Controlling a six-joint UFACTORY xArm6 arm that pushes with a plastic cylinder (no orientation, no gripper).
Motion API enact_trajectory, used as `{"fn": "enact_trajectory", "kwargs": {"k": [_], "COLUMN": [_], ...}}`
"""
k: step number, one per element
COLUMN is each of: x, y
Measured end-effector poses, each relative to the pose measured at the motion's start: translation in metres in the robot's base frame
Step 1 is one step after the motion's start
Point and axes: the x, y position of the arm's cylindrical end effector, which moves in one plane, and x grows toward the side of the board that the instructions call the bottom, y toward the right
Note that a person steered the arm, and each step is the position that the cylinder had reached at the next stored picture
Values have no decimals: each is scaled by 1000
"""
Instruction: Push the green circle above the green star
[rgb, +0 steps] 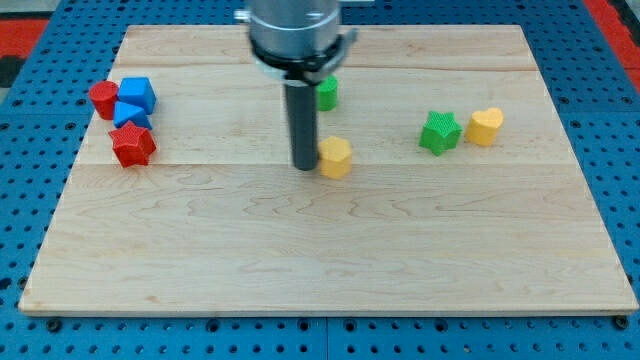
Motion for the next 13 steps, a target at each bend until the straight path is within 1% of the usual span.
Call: {"fn": "enact_trajectory", "kwargs": {"k": [1,2,3,4,5,6,7,8,9,10,12,13], "x": [3,-6,-11,-68,-116,-125,-115,-138,-109,-96,-114,-115], "y": [53,98,25,-32,-44,24,68,80,85,112,117,117]}}
